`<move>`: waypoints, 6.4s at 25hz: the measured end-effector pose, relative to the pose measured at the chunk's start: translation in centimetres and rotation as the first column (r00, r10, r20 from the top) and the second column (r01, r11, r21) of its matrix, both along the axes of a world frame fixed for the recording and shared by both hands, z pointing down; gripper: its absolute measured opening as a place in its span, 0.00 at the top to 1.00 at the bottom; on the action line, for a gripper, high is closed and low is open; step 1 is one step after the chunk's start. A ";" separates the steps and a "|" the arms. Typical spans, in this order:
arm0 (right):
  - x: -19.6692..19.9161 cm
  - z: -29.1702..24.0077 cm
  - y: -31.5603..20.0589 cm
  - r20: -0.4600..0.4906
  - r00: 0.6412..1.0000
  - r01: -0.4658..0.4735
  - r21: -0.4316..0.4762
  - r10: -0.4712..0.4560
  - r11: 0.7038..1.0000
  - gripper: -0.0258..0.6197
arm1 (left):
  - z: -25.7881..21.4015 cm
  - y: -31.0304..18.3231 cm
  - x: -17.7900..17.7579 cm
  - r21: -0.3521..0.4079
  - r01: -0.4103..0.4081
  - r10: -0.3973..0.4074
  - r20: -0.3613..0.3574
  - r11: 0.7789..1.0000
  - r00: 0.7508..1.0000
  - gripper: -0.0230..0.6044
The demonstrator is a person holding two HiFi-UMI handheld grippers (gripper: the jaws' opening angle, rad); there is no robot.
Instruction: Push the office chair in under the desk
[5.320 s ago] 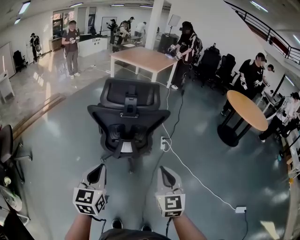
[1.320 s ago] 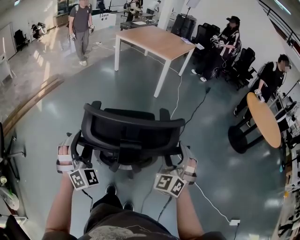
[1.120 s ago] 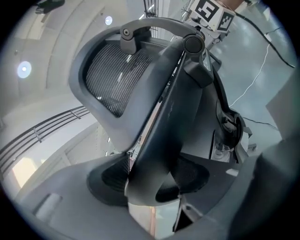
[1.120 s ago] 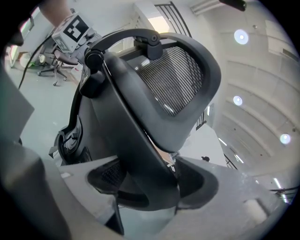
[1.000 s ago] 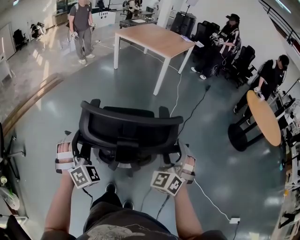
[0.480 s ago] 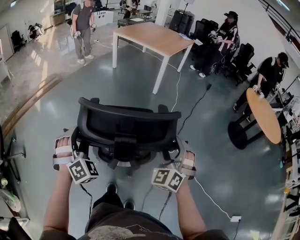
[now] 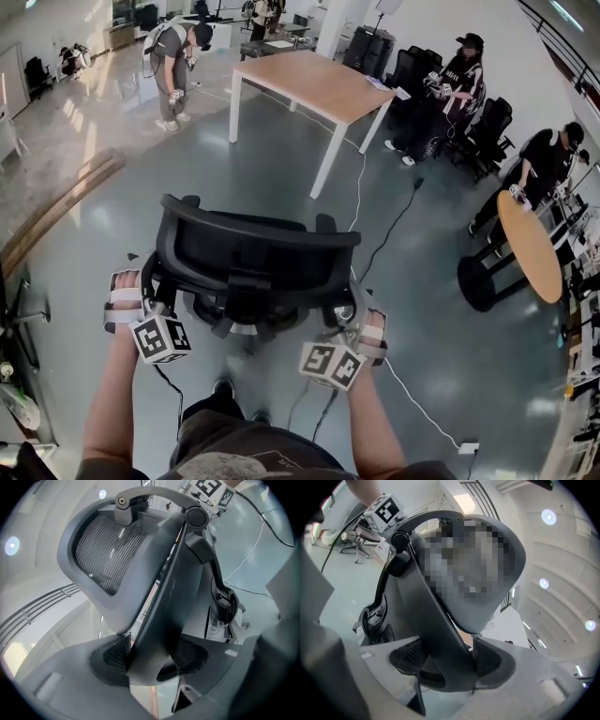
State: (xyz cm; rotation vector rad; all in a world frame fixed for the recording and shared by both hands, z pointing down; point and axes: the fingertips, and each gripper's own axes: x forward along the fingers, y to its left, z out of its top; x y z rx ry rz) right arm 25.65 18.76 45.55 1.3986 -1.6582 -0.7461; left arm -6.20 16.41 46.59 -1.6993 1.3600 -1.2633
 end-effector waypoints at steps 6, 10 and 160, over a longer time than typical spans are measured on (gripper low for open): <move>-0.1 1.2 -1.0 -0.011 1.000 -0.017 0.005 0.017 1.000 0.53 | 1.1 -1.4 -0.2 0.017 -0.015 0.015 -0.003 1.000 1.000 0.53; -0.2 1.2 -2.6 -0.004 0.999 -0.038 -0.006 0.038 0.999 0.53 | 1.0 -2.9 0.0 0.024 -0.032 0.032 -0.025 0.999 0.999 0.53; -4.7 -0.9 -92.4 -0.007 0.793 -0.607 0.076 0.610 0.791 0.54 | -1.4 -110.6 3.1 0.098 -0.621 0.623 0.012 0.778 0.782 0.53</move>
